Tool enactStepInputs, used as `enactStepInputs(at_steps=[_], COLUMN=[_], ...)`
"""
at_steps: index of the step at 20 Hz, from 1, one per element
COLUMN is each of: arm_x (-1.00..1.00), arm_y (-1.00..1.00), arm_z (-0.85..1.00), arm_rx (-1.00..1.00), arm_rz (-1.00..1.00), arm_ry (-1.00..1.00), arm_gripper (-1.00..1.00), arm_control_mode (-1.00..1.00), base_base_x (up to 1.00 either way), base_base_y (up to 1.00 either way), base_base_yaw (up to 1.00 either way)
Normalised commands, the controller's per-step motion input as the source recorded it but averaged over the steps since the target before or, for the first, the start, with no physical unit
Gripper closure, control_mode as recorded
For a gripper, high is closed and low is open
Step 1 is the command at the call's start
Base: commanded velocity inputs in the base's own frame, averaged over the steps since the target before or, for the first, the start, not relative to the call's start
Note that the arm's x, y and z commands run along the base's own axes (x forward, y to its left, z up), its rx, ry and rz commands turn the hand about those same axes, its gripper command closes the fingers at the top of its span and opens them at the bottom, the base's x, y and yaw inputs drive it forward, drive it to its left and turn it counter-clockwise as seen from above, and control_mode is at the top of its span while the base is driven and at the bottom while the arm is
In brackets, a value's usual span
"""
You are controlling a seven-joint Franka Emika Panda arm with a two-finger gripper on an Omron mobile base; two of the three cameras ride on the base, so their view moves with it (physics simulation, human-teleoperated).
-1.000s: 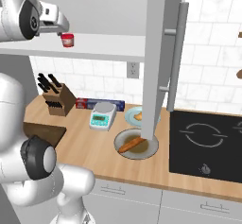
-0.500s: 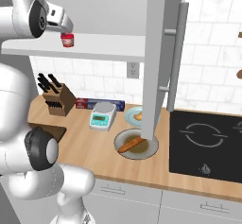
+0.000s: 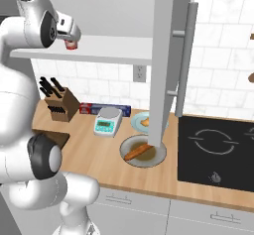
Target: From the different types of pastries on the counter, select a croissant and place it on the cutting board. Then retrieve a jar of jam from the cabinet and place it alongside the croissant on the cutting board.
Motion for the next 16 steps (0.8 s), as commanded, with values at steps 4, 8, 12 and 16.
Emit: enactStepInputs(at_steps=[4, 8, 12, 16], arm_x=[0.33, 0.24, 0.32, 0.47], arm_y=[0.0, 0.0, 0.01, 0.14], arm_z=[-0.03, -0.03, -0.06, 0.0], arm_rx=[0.0, 0.0, -0.01, -0.03], arm_rz=[0.09, 0.1, 0.04, -0.04], arm_ry=[0.0, 0.02, 0.02, 0.01], arm_gripper=[-1.0, -1.0, -1.0, -1.0], arm_control_mode=[-1.0, -1.0, -1.0, -1.0], base_base_x=[0.0, 0.0, 0.0, 0.0], base_base_y=[0.0, 0.0, 0.0, 0.0], base_base_yaw=[0.0, 0.0, 0.0, 0.0])
